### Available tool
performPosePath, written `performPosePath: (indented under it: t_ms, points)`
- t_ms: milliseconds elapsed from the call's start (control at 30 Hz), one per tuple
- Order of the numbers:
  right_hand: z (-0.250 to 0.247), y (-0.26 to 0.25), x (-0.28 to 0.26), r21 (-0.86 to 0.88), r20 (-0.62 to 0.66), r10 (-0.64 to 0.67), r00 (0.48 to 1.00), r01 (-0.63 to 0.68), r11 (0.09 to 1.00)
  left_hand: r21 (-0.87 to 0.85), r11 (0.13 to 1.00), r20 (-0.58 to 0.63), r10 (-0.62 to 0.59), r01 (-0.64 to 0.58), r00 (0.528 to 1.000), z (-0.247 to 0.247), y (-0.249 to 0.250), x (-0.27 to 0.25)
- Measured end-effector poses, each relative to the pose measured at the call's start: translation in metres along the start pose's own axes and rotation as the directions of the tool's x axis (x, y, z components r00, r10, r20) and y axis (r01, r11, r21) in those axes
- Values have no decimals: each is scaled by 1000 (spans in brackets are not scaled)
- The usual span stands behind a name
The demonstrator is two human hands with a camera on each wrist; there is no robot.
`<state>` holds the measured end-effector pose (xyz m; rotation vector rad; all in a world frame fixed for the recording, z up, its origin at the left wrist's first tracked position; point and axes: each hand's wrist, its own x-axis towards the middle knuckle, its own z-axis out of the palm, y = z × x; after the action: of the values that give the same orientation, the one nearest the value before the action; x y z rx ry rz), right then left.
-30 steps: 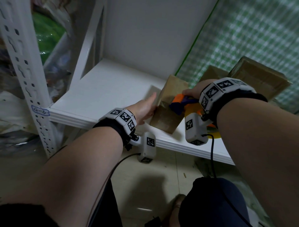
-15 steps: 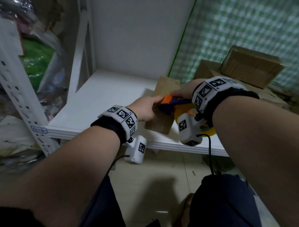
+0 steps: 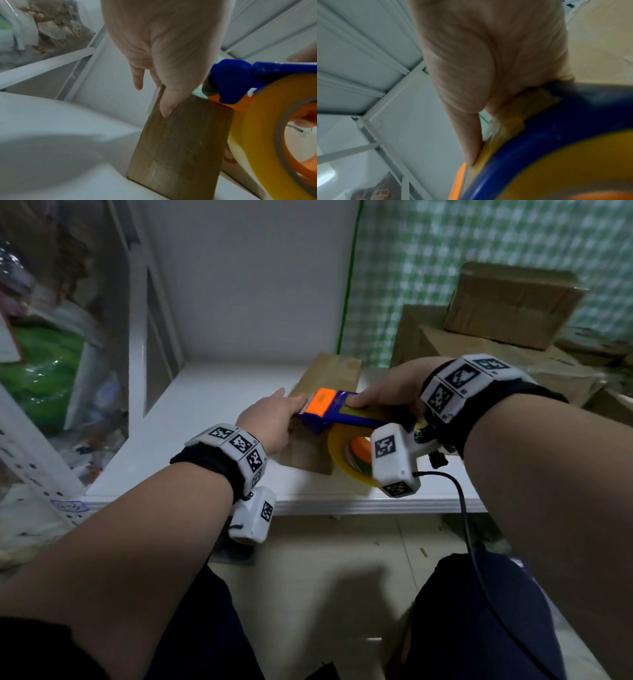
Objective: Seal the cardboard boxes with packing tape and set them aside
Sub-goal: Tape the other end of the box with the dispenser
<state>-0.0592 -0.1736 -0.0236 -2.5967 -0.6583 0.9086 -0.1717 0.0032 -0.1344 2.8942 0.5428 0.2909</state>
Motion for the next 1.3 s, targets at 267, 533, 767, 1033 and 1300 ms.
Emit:
performPosePath:
  t_ms: [267,533,767,1033,1300]
  points:
    - [1,15,3,92,64,-98,993,92,991,115,991,24,-73,70,997,6,-3,9]
    - [7,31,14,286,112,-201,973,162,944,123,981,63,-155,147,986,2,2,6]
    - [2,38,3,389,151,-301,942,224,894,175,967,24,-194,187,981,-2,10,1]
    - [-21,71,-13,393,166,-269,949,186,900,188,977,75,-120,104,990,-3,11,1]
    - [-18,76,-11,277,81,-242,967,212,937,166,982,65,-104,92,993,-2,12,0]
